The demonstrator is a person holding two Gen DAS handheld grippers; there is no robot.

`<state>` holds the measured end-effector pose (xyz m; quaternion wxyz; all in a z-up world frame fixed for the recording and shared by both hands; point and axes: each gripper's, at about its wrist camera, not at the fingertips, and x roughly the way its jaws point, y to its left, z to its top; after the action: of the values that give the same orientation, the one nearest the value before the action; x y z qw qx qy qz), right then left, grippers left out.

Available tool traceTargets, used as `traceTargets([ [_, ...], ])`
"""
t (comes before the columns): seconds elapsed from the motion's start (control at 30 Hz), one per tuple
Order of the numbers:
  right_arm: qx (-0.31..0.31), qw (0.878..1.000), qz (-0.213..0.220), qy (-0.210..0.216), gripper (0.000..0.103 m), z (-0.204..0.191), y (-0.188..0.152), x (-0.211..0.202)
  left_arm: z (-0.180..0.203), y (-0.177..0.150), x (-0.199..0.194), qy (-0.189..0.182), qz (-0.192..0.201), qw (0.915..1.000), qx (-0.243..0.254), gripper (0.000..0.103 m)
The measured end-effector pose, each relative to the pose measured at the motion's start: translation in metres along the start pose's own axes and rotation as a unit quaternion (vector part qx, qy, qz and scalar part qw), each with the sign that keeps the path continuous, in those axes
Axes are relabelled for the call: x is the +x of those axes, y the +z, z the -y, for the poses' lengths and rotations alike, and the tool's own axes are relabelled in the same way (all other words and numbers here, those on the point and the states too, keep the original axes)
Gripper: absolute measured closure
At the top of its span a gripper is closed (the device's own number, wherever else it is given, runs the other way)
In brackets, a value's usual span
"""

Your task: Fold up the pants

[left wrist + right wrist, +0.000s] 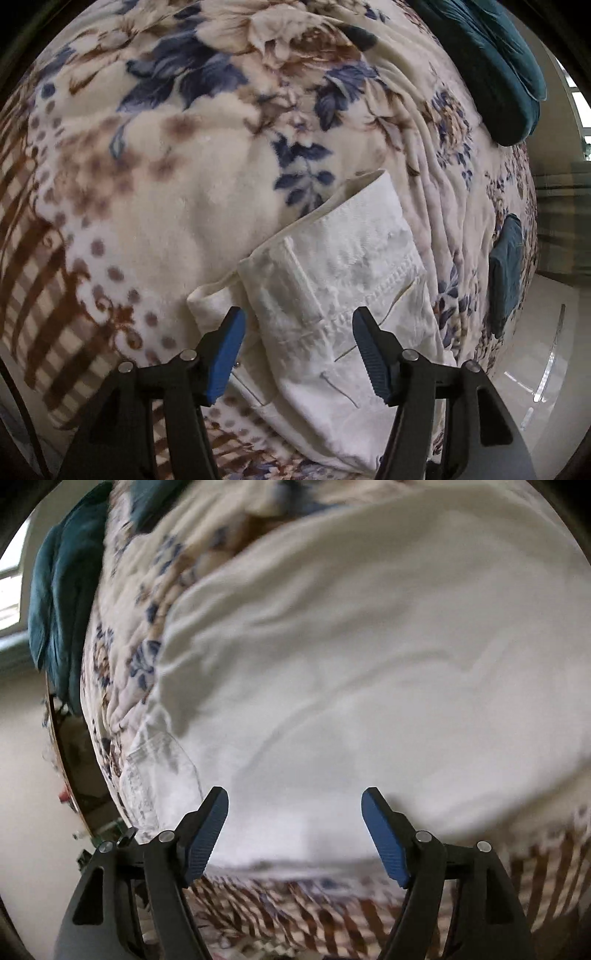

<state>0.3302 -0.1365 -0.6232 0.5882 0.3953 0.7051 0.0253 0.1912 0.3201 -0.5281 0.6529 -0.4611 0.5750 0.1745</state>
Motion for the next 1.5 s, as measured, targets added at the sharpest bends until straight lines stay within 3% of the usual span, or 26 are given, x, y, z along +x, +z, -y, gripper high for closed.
traceTargets([
  [0.07, -0.024, 1.0, -0.008, -0.017, 0.026, 0.002, -0.004, 0.0, 0.005, 0.003, 0.014, 0.005, -0.009, 0.9998, 0.019, 0.045],
  [0.17, -0.038, 0.999, -0.011, -0.027, 0.026, 0.0, -0.008, 0.003, 0.014, 0.008, 0.034, 0.059, -0.007, 0.9961, 0.065, 0.045],
  [0.23, -0.031, 0.999, -0.014, -0.021, 0.026, 0.001, -0.01, 0.002, 0.022, 0.004, 0.035, 0.08, 0.017, 0.9922, 0.094, 0.068],
  [0.33, -0.021, 1.0, -0.006, -0.021, 0.026, 0.007, -0.015, -0.007, 0.036, -0.007, 0.014, 0.085, 0.048, 0.9865, 0.131, 0.088],
  [0.53, 0.036, 0.999, -0.001, -0.005, 0.026, 0.039, -0.031, -0.02, 0.037, -0.018, -0.029, 0.066, 0.068, 0.9883, 0.12, 0.091],
  [0.7, 0.095, 0.995, 0.011, 0.013, 0.026, 0.067, -0.032, -0.019, 0.012, -0.014, -0.022, 0.075, 0.048, 0.9931, 0.077, 0.091],
  [0.8, 0.102, 0.994, 0.03, 0.016, 0.028, 0.075, -0.027, -0.019, 0.004, -0.013, -0.014, 0.091, 0.05, 0.991, 0.084, 0.091],
  [0.83, 0.099, 0.994, 0.039, 0.003, 0.033, 0.076, -0.026, -0.019, 0.003, -0.012, -0.008, 0.097, 0.048, 0.9902, 0.088, 0.09],
  [0.9, 0.095, 0.993, 0.06, -0.029, 0.087, 0.077, -0.024, -0.023, 0.007, -0.012, -0.001, 0.112, 0.05, 0.9872, 0.102, 0.09],
  [1.07, 0.072, 0.993, 0.081, -0.041, 0.094, 0.07, -0.035, -0.038, 0.009, -0.017, -0.011, 0.109, 0.052, 0.9878, 0.099, 0.09],
  [1.2, 0.056, 0.994, 0.071, -0.061, 0.094, 0.068, -0.036, -0.036, -0.001, -0.023, -0.01, 0.119, 0.04, 0.9871, 0.1, 0.09],
  [1.27, 0.069, 0.995, 0.025, -0.065, 0.091, 0.079, -0.024, -0.013, -0.007, -0.021, 0.004, 0.139, 0.026, 0.9843, 0.105, 0.085],
  [1.33, 0.09, 0.995, -0.001, -0.046, 0.089, 0.087, -0.014, -0.007, -0.009, -0.022, -0.003, 0.135, 0.019, 0.9861, 0.096, 0.08],
  [1.37, 0.1, 0.994, -0.011, -0.032, 0.083, 0.088, -0.011, -0.009, -0.004, -0.028, -0.017, 0.138, 0.027, 0.9844, 0.106, 0.078],
  [1.4, 0.104, 0.994, -0.016, -0.026, 0.062, 0.087, -0.01, -0.018, 0.002, -0.036, -0.03, 0.145, 0.039, 0.9816, 0.118, 0.075],
  [1.47, 0.087, 0.995, 0.002, -0.042, 0.031, 0.076, -0.011, -0.04, 0.023, -0.059, -0.053, 0.173, 0.067, 0.9697, 0.159, 0.073],
  [1.5, 0.068, 0.995, 0.018, -0.066, 0.03, 0.066, -0.011, -0.053, 0.04, -0.071, -0.058, 0.177, 0.071, 0.9631, 0.19, 0.071],
])
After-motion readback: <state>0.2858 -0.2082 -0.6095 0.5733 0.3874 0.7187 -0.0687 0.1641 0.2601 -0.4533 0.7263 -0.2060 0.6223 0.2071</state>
